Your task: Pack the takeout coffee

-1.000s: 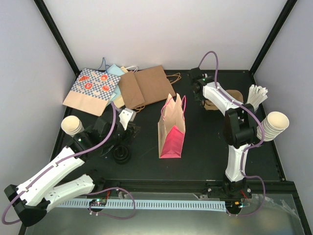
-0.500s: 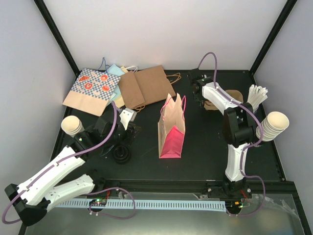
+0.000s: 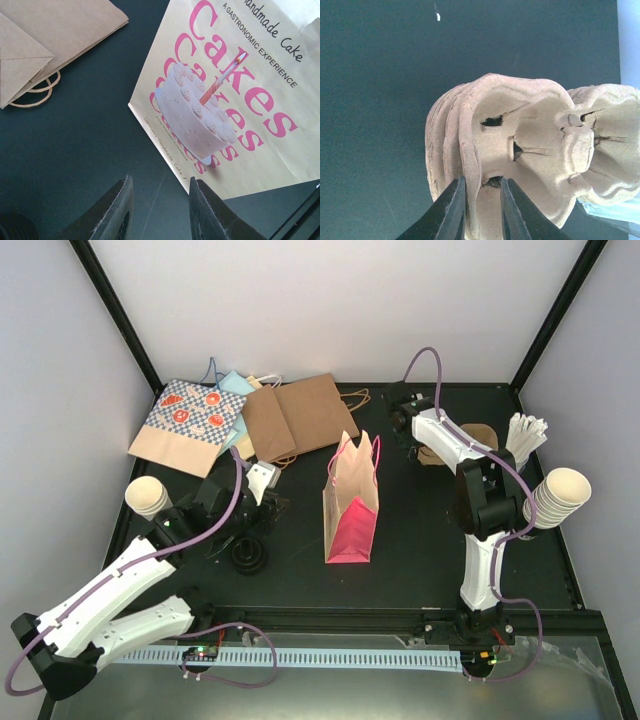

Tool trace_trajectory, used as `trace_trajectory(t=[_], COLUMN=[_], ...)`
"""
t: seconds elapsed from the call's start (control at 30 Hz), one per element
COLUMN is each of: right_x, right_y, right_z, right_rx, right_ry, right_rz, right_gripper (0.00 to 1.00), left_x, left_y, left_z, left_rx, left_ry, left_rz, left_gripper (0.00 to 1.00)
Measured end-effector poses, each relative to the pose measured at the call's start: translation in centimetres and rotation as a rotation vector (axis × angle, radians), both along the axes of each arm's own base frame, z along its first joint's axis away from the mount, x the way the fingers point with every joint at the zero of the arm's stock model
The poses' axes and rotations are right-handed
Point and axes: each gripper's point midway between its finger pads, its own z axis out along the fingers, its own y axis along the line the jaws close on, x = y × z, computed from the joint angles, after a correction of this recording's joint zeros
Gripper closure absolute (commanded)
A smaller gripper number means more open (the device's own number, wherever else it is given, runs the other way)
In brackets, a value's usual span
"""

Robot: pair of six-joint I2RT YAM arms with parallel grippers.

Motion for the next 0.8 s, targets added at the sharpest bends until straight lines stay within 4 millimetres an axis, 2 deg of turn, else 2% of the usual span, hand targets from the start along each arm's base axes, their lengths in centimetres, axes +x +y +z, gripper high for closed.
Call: trace_trajectory(t=[0.17,0.23,0.3,0.47,0.8], right_x=[0.0,0.0,0.1,0.0,-0.6], right_y=[-0.4,-0.6,-0.6,-0.8,-1.4], right_z=[0.2,0.3,0.4,1.4,5.9], right_rx=[-0.026,-0.033,-0.037,-0.038,-0.021], right_ry=[-0.004,-0.008,-0.015,-0.040,-0.138], right_rz=[-0.009,-0.011,-0.014,-0.019,-0.031], right_gripper=[0.88,0.95,0.99,0.99,0.99], left_x=[0.0,0.0,0.0,0.0,0.0], left_y=[0.0,0.0,0.0,0.0,0.0], left_z=[0.0,0.0,0.0,0.0,0.0], left_rx=[0.001,0.001,0.001,0.001,0.001], left_ry=[0.001,0.001,0.001,0.001,0.001], left_rz=[0.000,0.000,0.000,0.000,0.000], left_gripper=[0.66,0.66,0.66,0.66,0.66])
